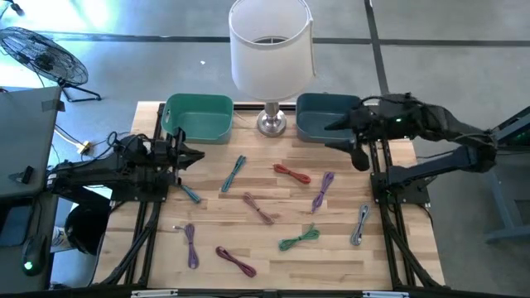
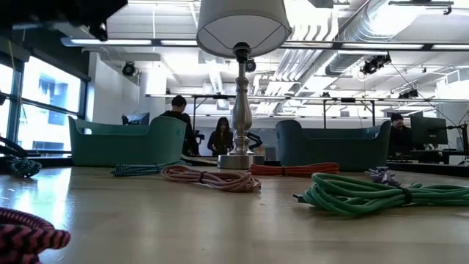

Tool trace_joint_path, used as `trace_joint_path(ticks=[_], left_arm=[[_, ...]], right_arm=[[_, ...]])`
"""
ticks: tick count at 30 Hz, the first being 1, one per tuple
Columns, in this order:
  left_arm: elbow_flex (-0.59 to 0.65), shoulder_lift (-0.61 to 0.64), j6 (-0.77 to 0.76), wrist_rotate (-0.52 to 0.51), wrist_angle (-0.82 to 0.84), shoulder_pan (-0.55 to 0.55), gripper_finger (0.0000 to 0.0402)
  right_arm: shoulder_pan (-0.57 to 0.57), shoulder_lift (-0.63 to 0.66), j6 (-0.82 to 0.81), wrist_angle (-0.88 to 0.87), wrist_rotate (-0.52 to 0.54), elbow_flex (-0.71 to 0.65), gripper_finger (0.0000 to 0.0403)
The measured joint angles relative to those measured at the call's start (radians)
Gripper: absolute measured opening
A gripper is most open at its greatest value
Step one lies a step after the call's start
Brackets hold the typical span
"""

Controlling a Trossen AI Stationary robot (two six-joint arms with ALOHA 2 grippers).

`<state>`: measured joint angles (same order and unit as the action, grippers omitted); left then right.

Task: Pick & Place USB Port
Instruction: Put the orange charger cable into the green bin

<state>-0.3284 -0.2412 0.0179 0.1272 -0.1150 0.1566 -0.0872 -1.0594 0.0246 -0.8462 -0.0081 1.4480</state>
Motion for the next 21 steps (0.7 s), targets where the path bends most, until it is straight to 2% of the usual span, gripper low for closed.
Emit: trace_joint_path(ticks=[4,9,16,21], left_arm=[[-0.134,-0.042,0.009,0.041,0.065,0.000,0.0078],[-0.290,-0.121,0.103,0.121,0.158,0.000,0.0121],[-0.402,-0.217,0.161,0.128,0.273,0.000,0.0131],[-0.438,-0.249,0.163,0.188,0.294,0.000,0.0131]], right_arm=[[0.004,-0.055,-0.025,-0.072,0.001,0.028,0.0227],[0.006,-0.126,-0.049,-0.145,0.001,0.029,0.0227],[0.042,-0.249,-0.066,-0.300,0.001,0.028,0.0227],[0.064,-0.328,-0.118,-0.293,-0.002,-0.046,0.0227]])
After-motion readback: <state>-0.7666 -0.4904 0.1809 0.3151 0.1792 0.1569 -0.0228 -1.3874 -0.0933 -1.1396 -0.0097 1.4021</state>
